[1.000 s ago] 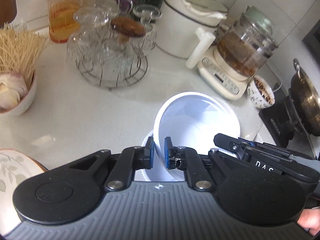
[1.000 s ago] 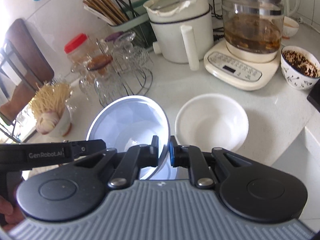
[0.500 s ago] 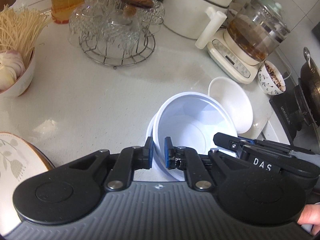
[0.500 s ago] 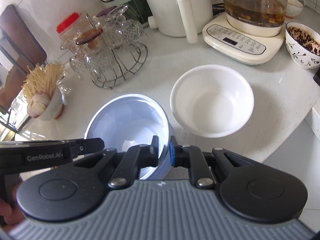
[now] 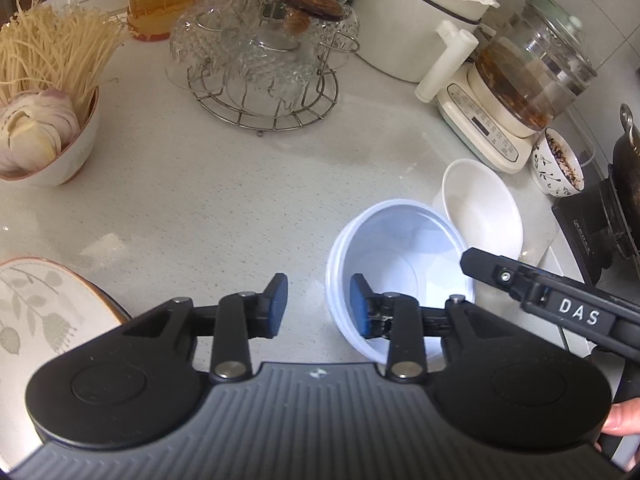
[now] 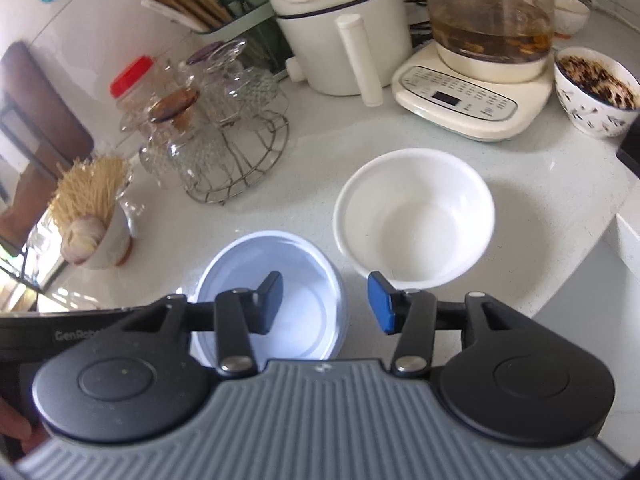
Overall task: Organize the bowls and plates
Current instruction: 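Grasp the rim of the nested plastic bowls with the left gripper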
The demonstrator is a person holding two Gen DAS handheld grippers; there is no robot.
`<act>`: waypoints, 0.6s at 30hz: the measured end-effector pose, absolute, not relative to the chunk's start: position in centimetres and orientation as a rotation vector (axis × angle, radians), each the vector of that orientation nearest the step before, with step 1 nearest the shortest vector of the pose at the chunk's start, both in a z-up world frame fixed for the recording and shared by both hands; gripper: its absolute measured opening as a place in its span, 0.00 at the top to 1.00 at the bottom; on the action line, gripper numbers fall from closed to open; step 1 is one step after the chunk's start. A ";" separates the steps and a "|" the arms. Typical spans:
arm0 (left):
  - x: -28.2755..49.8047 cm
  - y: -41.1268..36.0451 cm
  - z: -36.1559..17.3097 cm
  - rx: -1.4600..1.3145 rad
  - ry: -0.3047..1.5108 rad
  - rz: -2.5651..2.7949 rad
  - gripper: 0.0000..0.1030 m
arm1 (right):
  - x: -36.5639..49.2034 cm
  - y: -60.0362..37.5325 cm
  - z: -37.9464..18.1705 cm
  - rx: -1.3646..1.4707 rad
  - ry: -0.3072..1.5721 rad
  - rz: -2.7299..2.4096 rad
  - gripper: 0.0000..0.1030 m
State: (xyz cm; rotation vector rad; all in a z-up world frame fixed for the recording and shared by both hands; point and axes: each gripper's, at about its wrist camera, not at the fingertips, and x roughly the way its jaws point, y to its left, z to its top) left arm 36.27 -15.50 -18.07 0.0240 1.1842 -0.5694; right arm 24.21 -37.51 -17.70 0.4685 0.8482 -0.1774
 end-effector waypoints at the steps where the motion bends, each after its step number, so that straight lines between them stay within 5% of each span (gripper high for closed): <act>1: 36.4 -15.6 -18.1 0.023 1.190 -0.571 0.54 | 24.1 -37.8 -17.9 0.486 0.856 -0.183 0.52; 12: 36.9 -16.4 -19.3 0.041 1.203 -0.587 0.56 | 24.0 -38.7 -20.6 0.618 0.944 -0.162 0.52; 15: 36.9 -16.6 -19.8 0.045 1.215 -0.585 0.62 | 24.2 -38.7 -21.1 0.628 0.953 -0.152 0.54; 18: 37.1 -16.6 -20.3 0.034 1.231 -0.577 0.74 | 24.5 -38.7 -21.5 0.626 0.965 -0.141 0.66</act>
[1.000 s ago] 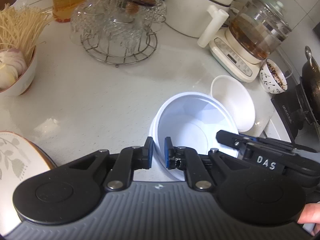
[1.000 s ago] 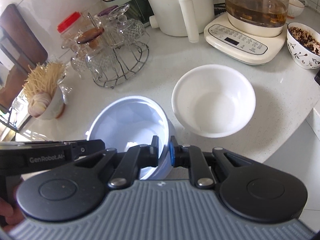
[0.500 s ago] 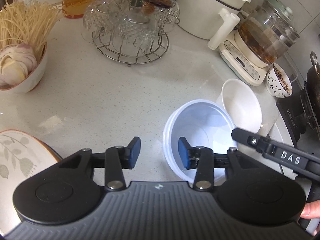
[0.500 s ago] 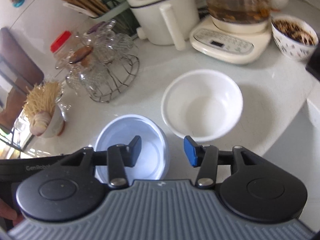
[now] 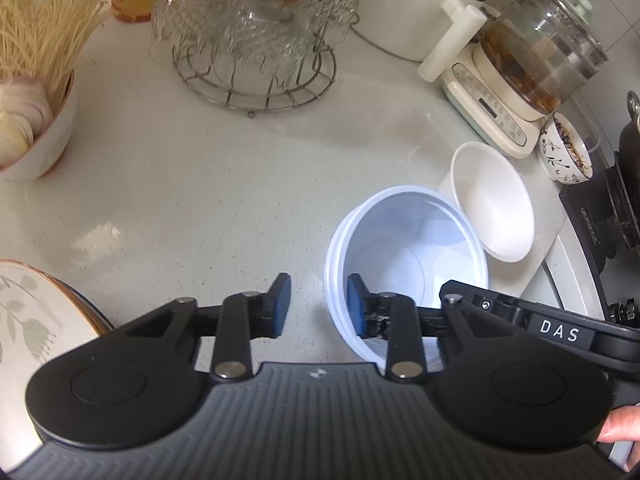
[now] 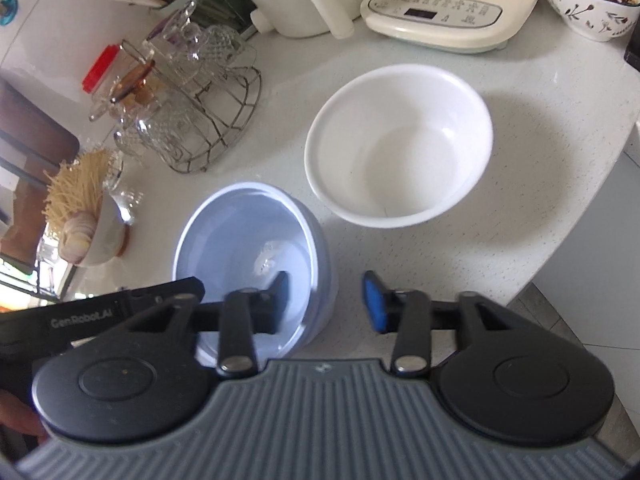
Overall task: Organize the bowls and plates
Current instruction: 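Grasp the rim of the nested plastic bowls with the left gripper, then carry the plastic bowls toward the leaf bowl stack and set them down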
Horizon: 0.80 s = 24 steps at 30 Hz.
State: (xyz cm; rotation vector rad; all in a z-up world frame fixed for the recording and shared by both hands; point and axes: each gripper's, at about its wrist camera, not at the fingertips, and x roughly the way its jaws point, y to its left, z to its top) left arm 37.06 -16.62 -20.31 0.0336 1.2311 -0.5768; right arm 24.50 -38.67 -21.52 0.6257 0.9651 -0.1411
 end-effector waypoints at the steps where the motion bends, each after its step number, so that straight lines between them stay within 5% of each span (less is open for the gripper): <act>1: 37.1 -16.6 -20.3 0.023 1.231 -0.575 0.82 | 24.6 -38.7 -21.6 0.631 0.966 -0.131 0.67; 6: 36.9 -16.7 -20.0 0.021 1.211 -0.579 0.89 | 25.5 -38.5 -21.8 0.632 0.972 -0.079 0.80; 24: 37.9 -13.0 -18.5 -0.059 1.152 -0.335 0.89 | 31.1 -35.2 -21.0 0.463 1.010 0.173 0.81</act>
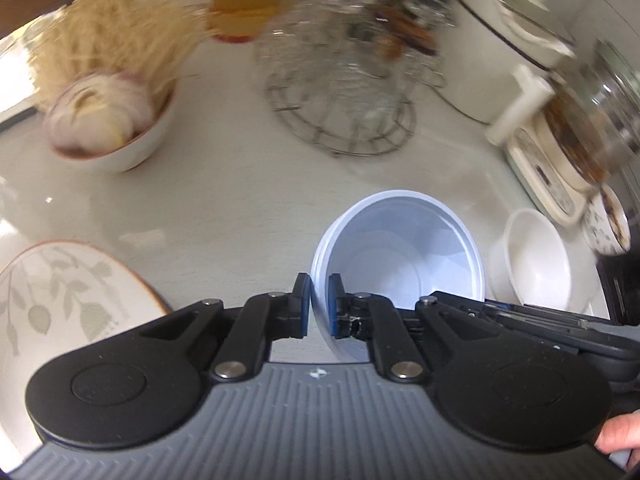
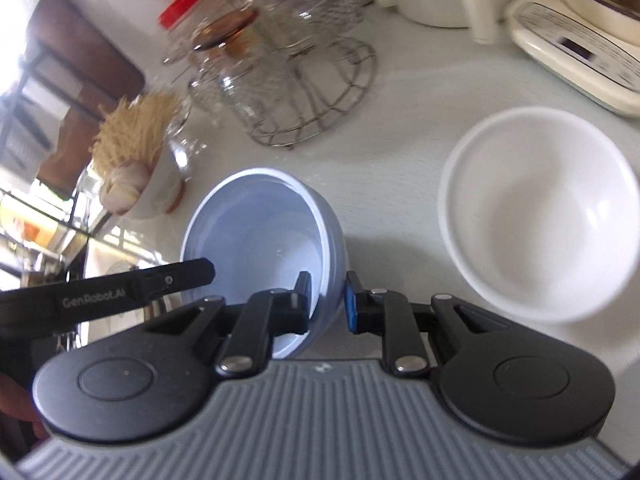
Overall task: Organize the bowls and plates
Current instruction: 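Carry the plastic bowls toward the leaf bowl stack and set them down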
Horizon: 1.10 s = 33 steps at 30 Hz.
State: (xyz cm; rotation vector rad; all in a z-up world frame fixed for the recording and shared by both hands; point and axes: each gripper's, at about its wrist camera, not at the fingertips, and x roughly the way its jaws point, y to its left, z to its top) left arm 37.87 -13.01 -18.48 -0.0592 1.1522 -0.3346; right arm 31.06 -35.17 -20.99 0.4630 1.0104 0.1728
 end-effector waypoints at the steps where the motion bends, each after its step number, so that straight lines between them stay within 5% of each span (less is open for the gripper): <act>1: 38.0 -12.7 -18.6 -0.072 1.157 -0.321 0.89 | 31.3 -34.9 -21.0 0.456 1.011 0.181 0.81; 16: 37.8 -10.4 -19.0 -0.126 1.185 -0.217 0.88 | 32.6 -33.0 -20.4 0.350 1.003 0.237 0.79; 20: 37.4 -10.3 -18.2 -0.105 1.157 -0.211 0.88 | 32.2 -33.1 -19.4 0.314 0.965 0.219 0.57; 33: 34.0 -10.3 -10.7 -0.072 1.005 -0.358 0.85 | 27.1 -33.0 -12.4 0.289 0.765 0.102 0.57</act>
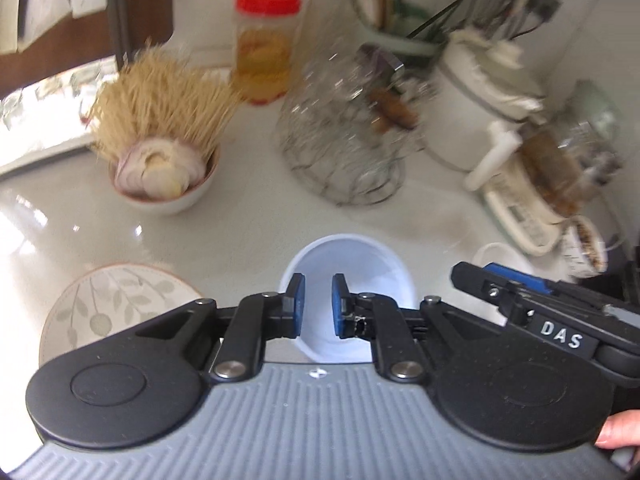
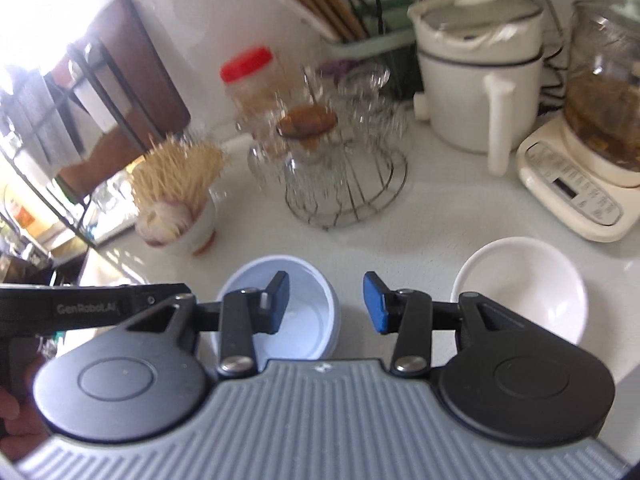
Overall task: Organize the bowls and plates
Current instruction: 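Carry the plastic bowls toward the leaf bowl stack and set them down, then move the left gripper to the white ceramic bowl and grasp its rim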
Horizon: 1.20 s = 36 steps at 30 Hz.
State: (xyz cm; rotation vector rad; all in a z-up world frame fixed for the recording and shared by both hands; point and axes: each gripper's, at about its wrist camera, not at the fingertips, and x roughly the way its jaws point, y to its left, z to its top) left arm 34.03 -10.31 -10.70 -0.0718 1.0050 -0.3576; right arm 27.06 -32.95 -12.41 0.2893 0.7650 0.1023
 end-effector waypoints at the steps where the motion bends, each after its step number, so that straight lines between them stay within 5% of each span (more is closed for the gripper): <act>1: 33.6 -10.2 -9.9 -0.073 0.990 -0.373 0.85 | 26.5 -32.9 -11.9 0.295 0.752 0.093 0.57; 20: 24.5 -8.1 -4.9 -0.027 0.799 -0.582 0.85 | 16.9 -29.9 -8.0 0.258 0.620 -0.085 0.57; 36: 22.7 -10.5 -5.9 -0.013 0.824 -0.675 0.85 | 13.7 -32.5 -8.5 0.289 0.610 -0.215 0.57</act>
